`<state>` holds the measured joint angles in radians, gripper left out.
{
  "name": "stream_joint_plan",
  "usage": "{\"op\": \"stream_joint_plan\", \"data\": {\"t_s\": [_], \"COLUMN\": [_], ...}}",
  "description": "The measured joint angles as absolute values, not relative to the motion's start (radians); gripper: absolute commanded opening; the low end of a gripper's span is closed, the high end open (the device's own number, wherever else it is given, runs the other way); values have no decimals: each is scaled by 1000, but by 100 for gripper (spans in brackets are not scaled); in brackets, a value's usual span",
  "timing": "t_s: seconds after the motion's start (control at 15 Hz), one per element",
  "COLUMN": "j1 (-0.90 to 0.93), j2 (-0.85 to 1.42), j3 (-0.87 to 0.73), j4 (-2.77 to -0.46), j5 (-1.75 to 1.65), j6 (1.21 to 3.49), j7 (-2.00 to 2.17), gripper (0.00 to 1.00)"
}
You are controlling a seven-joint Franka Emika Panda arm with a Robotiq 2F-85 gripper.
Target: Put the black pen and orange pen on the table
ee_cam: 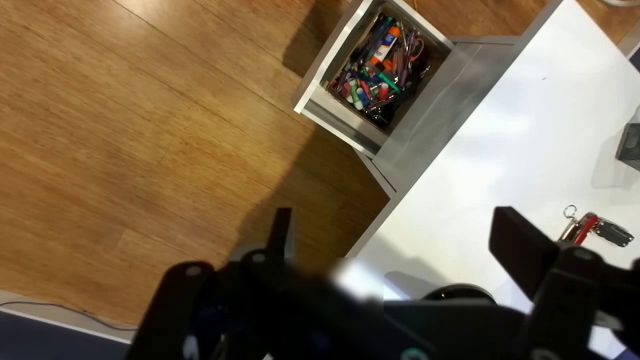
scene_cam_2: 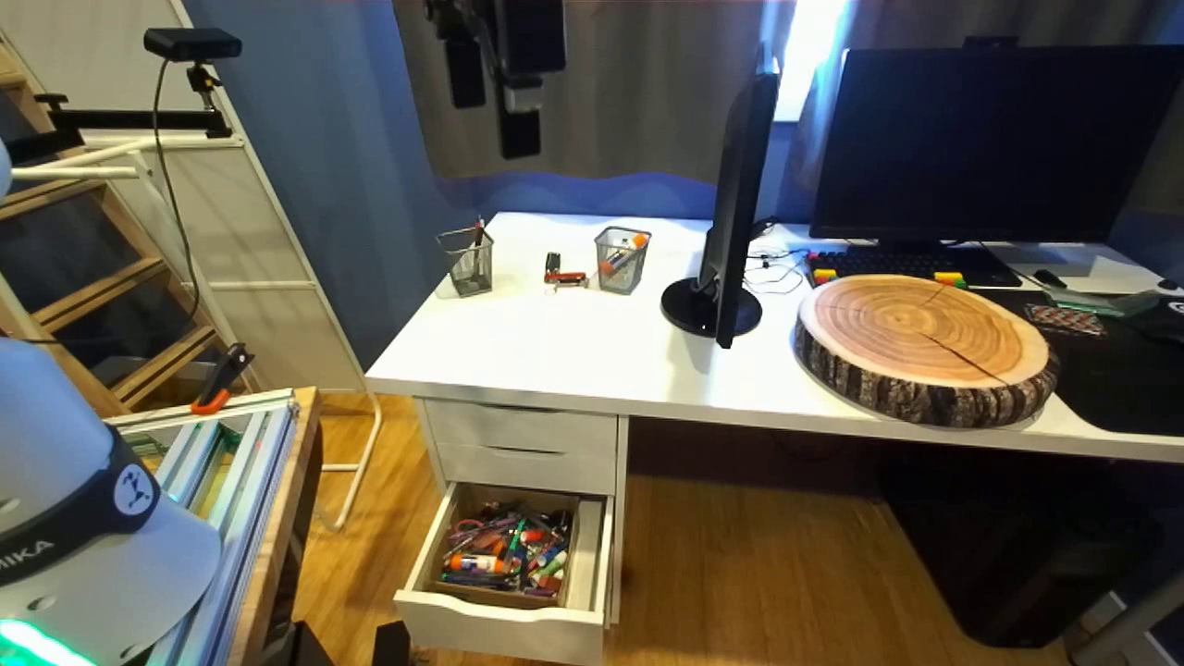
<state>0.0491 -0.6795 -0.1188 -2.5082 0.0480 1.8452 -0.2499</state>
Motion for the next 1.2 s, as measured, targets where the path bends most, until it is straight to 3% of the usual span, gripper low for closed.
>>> {"op": "stream_joint_plan", "data": {"t_s": [0.53, 1.2], "j1": [165, 382], "j2": [-605, -225], "j3": [-17, 270], "j4": [-2470, -2195], "j5": [49, 33], "j6": [1845, 1891], "j7": [-308, -377], "gripper": [100, 100]}}
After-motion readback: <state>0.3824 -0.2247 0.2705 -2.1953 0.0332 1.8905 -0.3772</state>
